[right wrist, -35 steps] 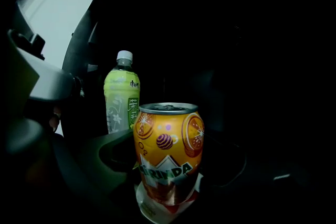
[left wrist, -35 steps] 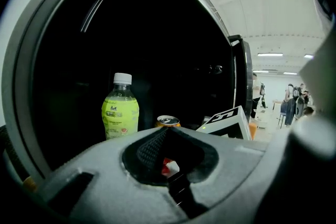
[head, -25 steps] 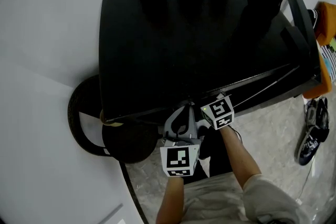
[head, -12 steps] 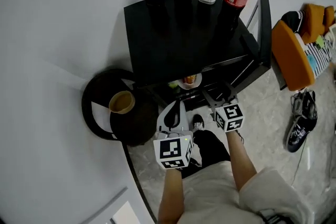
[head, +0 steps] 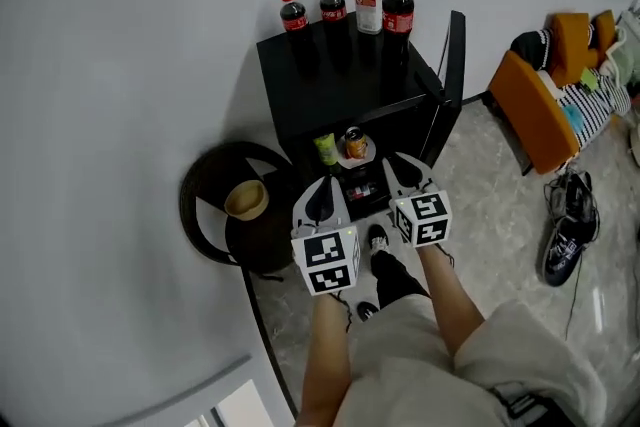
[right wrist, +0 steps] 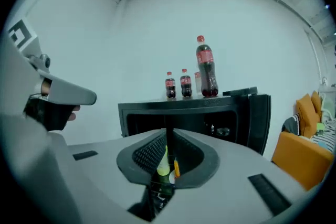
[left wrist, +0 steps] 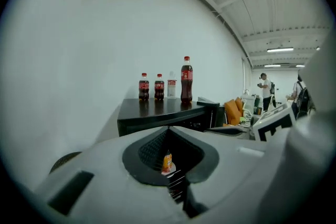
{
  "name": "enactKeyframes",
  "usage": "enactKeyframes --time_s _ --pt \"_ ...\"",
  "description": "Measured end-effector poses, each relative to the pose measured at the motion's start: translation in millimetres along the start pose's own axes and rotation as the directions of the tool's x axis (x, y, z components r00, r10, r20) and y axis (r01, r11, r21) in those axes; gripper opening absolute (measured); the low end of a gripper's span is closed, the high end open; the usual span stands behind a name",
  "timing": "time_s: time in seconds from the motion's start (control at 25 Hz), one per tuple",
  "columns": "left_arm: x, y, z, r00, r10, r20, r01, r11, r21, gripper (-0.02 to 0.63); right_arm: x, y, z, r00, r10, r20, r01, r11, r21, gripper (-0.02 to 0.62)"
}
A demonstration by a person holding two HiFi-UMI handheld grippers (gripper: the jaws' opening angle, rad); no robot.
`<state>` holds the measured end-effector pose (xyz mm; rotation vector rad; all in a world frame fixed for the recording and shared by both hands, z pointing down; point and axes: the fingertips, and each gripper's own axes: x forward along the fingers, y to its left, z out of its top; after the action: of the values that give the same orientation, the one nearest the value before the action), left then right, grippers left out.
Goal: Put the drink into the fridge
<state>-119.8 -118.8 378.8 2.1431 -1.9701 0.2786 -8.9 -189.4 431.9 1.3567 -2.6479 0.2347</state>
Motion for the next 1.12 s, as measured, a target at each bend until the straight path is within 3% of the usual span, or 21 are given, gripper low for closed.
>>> enactKeyframes --time_s 0.12,0.52,0.72,0.88,0.92,1.04,1.12 --pt "-10 -9 6 1.0 -0.012 -0.001 0.012 0.999 0.033 0.009 -18 6 8 1.0 -0.005 -0.012 0.005 1.0 -0.017 0.008" --pt "-12 -39 1 0.998 -0.017 -0.058 0.021 0.997 0.072 0.009 -55 8 36 1.0 0.013 -0.014 -0.013 1.0 -0.01 0.008" --pt "33 -55 33 0.999 -0.045 -0.023 0.047 0.995 0.088 0.009 -38 -30 92 0.998 0.004 0.064 -0.004 1.0 0.008 0.009" --pt "77 -67 65 0.997 -0.071 -0.023 0.073 0.993 0.096 0.009 -5 -61 143 0.993 0.024 0.117 -0.02 0.999 -0.031 0.011" --pt "88 -68 75 0.997 -0.074 -0.014 0.075 0.992 0.097 0.009 6 -69 155 0.992 0.032 0.123 -0.027 0.999 -0.044 0.025" --pt "115 -68 101 0.997 -0.082 0.006 0.081 0.991 0.109 0.009 45 -86 176 0.992 0.082 0.097 -0.077 0.996 -0.052 0.218" --pt "133 -68 116 0.996 -0.088 0.026 0.084 0.99 0.112 0.009 74 -96 178 0.993 0.105 0.044 -0.102 0.993 -0.064 0.282"
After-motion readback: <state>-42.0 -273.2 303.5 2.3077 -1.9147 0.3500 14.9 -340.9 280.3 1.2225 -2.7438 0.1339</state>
